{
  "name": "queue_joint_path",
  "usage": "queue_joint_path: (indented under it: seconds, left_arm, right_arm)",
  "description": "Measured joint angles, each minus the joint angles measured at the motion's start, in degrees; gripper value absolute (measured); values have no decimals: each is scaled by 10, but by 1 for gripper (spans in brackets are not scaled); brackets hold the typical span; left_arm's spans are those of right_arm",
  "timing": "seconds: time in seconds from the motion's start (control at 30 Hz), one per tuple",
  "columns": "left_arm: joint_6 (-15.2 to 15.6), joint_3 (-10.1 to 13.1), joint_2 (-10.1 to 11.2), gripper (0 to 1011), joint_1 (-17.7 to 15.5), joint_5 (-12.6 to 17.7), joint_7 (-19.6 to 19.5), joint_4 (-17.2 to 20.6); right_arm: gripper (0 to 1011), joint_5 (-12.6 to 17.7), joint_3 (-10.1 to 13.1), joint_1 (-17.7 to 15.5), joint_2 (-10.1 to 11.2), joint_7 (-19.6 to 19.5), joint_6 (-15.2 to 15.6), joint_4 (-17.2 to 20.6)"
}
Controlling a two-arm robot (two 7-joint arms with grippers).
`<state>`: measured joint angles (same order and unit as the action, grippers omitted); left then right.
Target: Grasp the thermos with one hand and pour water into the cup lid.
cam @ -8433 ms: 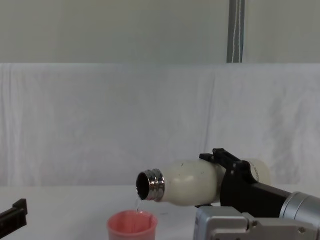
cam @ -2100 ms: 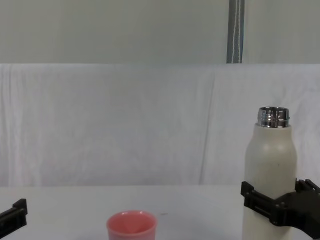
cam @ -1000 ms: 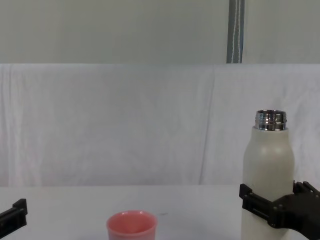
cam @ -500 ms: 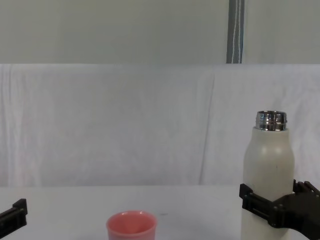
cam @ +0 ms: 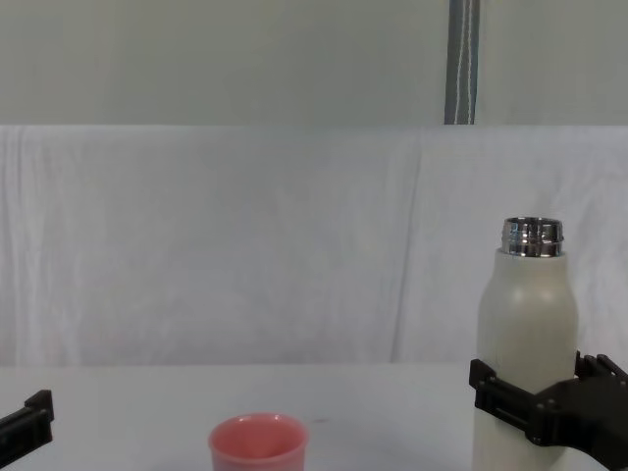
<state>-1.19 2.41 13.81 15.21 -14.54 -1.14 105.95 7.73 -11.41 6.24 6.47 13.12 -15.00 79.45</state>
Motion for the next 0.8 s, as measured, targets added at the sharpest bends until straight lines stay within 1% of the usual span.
queue_joint_path:
  seconds: [0.37, 0.8]
  left_arm:
    - [0, 0, 0, 1001, 0, 0, 0, 0]
    - [0, 0, 0, 1001, 0, 0, 0, 0]
  right_arm:
    - [1001, 5, 0, -9, 0, 0, 8, 14]
    - [1001, 6, 1, -14, 1, -1, 9, 19]
